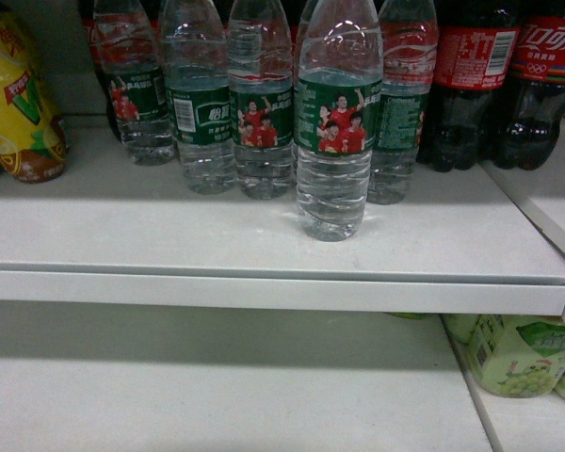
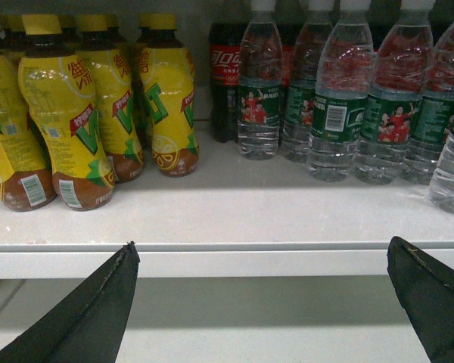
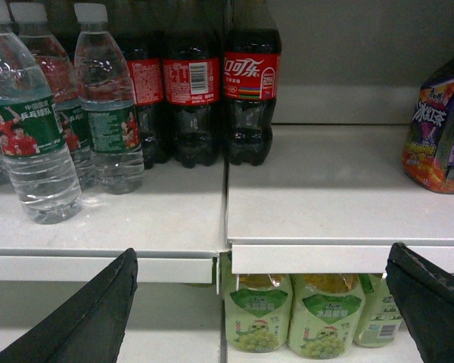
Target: Move water from second to third shelf
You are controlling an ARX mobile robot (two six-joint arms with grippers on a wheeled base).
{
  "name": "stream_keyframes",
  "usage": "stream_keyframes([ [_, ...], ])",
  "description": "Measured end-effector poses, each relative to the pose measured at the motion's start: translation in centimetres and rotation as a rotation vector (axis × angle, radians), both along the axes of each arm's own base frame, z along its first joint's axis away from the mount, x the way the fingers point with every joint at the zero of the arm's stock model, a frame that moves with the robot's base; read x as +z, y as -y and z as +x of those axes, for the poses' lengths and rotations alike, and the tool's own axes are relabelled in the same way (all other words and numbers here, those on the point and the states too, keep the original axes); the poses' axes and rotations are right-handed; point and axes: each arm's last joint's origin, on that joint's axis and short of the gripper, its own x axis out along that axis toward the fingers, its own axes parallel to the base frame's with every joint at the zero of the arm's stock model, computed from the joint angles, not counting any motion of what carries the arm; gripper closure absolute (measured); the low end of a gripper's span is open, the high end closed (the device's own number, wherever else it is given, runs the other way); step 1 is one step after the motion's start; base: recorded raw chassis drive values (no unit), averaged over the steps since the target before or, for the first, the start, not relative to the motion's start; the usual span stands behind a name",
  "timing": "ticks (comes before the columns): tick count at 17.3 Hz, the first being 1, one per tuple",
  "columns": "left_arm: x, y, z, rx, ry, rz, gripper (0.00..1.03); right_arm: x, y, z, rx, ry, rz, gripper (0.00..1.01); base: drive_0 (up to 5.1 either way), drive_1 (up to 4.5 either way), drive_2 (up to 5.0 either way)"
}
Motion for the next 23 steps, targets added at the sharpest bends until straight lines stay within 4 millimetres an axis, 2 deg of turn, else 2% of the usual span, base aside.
stream_keyframes([
  [18,0.0,0.0,0.0,0.0,0.0,0.0,0.05,0.0,0.0,0.0,0.0,0.0,0.0,0.03,0.0,0.0,0.0],
  [20,0.0,0.0,0.0,0.0,0.0,0.0,0.05,-0.2,0.0,0.3,0.084,-0.06,0.073,0.03,0.0,0.0,0.0],
  [21,0.0,0.0,0.0,0.0,0.0,0.0,0.05,0.4,0.0,0.7,0.099,-0.036,0.084,0.03,0.0,0.0,0.0],
  [23,0.0,0.0,0.0,0.0,0.0,0.0,0.05,3.3,0.6,1.9,0.095,0.046,0.083,0.03,0.0,0.0,0.0],
])
